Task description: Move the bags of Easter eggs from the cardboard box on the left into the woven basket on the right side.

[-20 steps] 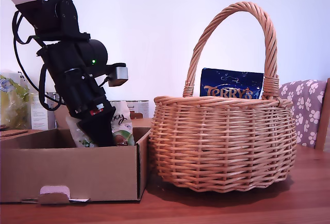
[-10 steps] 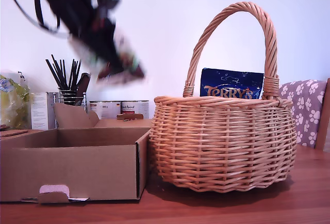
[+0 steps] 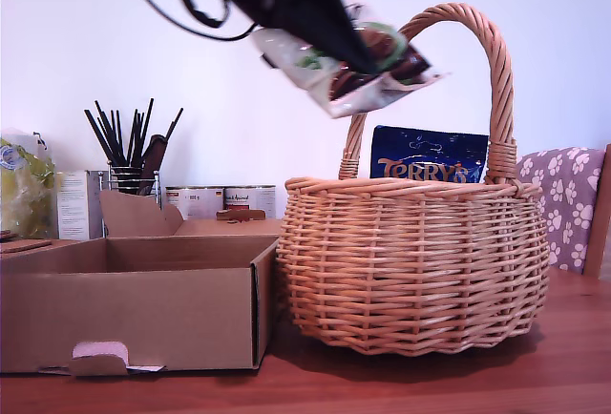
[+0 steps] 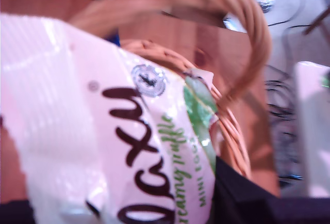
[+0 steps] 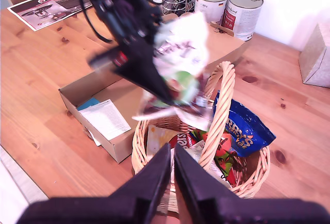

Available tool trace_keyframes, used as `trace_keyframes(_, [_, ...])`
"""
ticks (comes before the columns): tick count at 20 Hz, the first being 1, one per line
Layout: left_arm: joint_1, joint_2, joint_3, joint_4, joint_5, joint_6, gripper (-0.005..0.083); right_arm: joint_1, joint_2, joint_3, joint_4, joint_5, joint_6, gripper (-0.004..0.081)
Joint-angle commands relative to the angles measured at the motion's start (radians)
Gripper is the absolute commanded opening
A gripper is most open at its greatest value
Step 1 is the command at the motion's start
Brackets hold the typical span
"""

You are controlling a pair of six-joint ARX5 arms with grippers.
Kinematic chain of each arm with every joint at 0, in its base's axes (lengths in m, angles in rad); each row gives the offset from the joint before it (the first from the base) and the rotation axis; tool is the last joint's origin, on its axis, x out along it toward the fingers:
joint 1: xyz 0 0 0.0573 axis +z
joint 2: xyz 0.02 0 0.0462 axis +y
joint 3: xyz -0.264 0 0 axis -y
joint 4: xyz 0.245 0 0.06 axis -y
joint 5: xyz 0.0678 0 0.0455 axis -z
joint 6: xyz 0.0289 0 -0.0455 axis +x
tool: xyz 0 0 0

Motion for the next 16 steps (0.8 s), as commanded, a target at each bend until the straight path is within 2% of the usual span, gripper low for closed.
trace_keyframes(1, [-0.013,0.029,-0.014,0.055,-0.071,-0.014,0.0216,-0.002,-0.002,0.003,0.007,0.0,-0.003,-0.0013])
trace_keyframes(6, [-0.04,0.13,-0.014,0.089,-0.15,-0.07,0.0216,-0.002,-0.002,0.003,0.003,0.0,-0.003,-0.0013])
trace_keyframes(8, [-0.045,0.151,-0.014,0.092,-0.208,-0.085,0.0216,-0.002,-0.002,0.003,0.003,0.0,-0.003,-0.0013])
trace_keyframes(14, [-0.056,0.155,-0.014,0.093,-0.225,-0.093,0.0239,-0.002,-0.002,0.003,0.002,0.0,-0.003,-0.0013])
trace_keyframes(15, [-0.06,0.155,-0.014,0.092,-0.226,-0.093,0.0361,-0.002,-0.002,0.003,0.001,0.0,-0.003,-0.0013])
trace_keyframes(16, [-0.066,0.155,-0.014,0.089,-0.246,-0.092,0.0533,-0.002,-0.002,0.003,0.001,0.0,-0.003,-0.0013])
